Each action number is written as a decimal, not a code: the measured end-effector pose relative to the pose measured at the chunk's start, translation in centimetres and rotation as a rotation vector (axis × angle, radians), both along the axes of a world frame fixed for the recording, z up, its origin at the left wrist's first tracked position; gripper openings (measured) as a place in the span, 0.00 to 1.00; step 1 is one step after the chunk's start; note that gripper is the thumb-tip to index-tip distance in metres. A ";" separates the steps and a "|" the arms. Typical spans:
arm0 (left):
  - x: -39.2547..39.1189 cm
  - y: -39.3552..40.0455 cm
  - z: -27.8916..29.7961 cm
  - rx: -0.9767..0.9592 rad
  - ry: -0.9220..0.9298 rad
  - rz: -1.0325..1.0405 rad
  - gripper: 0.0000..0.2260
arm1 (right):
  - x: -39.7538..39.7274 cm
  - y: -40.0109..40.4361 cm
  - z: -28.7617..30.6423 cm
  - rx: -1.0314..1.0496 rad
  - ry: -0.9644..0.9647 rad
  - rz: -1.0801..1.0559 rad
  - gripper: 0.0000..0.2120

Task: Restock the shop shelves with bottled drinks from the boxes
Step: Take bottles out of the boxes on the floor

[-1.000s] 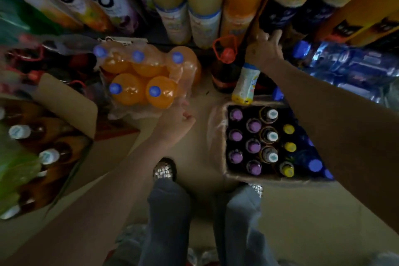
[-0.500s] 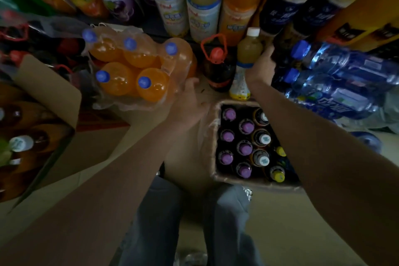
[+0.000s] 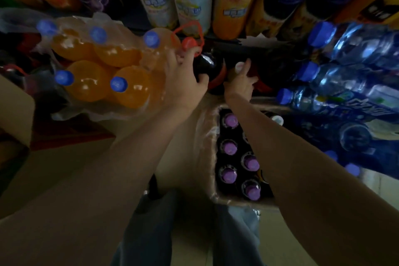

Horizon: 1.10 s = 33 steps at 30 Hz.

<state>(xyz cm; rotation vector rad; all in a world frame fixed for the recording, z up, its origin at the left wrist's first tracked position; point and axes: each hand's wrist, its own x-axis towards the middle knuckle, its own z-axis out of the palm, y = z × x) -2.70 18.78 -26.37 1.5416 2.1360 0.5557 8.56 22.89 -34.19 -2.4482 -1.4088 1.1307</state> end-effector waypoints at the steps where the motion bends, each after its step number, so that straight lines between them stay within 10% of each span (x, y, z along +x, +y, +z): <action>1: -0.1 0.0 -0.2 0.015 0.030 -0.013 0.23 | -0.1 -0.1 -0.4 0.003 -0.040 0.043 0.37; 8: 0.0 -0.3 -0.5 0.044 0.096 -0.067 0.23 | 1.4 0.6 0.8 0.082 -0.410 0.571 0.17; 19: -0.6 -0.2 0.8 -0.029 0.128 -0.269 0.26 | 2.4 1.1 5.7 0.014 -0.437 0.837 0.19; 26: 1.7 -1.7 6.0 -0.340 0.000 -0.317 0.35 | 3.8 2.5 18.9 0.091 -0.379 0.940 0.20; 33: 0.9 -0.8 20.3 -0.240 -0.449 -0.199 0.35 | 0.2 3.4 38.7 0.195 -0.218 1.076 0.12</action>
